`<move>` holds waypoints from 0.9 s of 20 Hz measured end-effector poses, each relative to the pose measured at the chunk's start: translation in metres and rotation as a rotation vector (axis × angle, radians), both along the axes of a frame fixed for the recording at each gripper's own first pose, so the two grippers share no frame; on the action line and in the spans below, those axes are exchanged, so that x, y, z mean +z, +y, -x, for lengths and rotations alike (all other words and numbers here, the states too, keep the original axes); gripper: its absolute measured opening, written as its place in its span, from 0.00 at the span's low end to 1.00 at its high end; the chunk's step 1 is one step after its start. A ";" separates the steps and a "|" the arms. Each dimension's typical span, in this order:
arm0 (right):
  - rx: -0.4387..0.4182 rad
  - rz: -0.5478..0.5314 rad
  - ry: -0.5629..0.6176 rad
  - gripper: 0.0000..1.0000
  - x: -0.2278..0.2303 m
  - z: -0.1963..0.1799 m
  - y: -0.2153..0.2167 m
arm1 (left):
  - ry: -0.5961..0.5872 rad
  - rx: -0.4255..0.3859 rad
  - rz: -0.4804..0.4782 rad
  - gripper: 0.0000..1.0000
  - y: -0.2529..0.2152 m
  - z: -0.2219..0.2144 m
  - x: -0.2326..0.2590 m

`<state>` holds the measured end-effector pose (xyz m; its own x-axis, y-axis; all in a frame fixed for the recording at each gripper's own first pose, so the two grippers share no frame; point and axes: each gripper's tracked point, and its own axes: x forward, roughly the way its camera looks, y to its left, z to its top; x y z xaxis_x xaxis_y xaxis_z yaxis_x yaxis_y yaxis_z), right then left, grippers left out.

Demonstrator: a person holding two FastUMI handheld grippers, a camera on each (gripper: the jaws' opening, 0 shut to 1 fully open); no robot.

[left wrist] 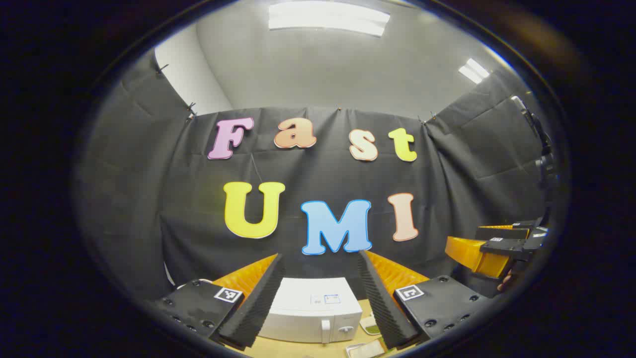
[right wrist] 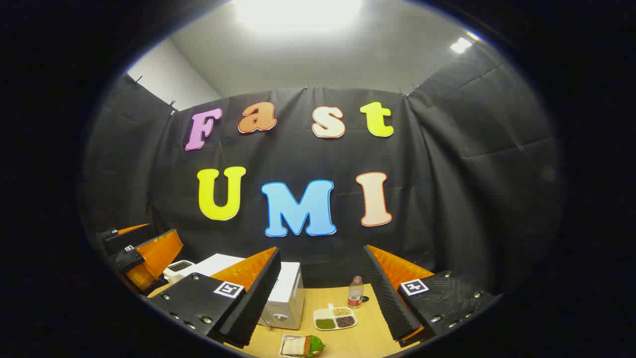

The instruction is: Open the microwave oven with the left hand, put the food in, and close the microwave oven.

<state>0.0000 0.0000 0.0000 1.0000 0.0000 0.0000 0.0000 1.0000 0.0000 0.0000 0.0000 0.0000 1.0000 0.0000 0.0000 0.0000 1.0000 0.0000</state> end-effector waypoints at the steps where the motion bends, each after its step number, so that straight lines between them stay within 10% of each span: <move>1: 0.001 0.003 -0.001 0.99 0.000 -0.003 -0.001 | -0.003 0.000 0.002 0.97 0.000 -0.001 0.000; 18: 0.005 0.015 -0.009 0.99 -0.008 -0.014 0.001 | -0.014 -0.018 0.050 0.97 0.003 -0.029 -0.014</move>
<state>0.0143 0.0011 -0.0077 0.9999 0.0053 0.0092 -0.0051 0.9999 -0.0148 0.0290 0.0033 -0.0137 0.9997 -0.0181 0.0142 0.0188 0.9986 -0.0500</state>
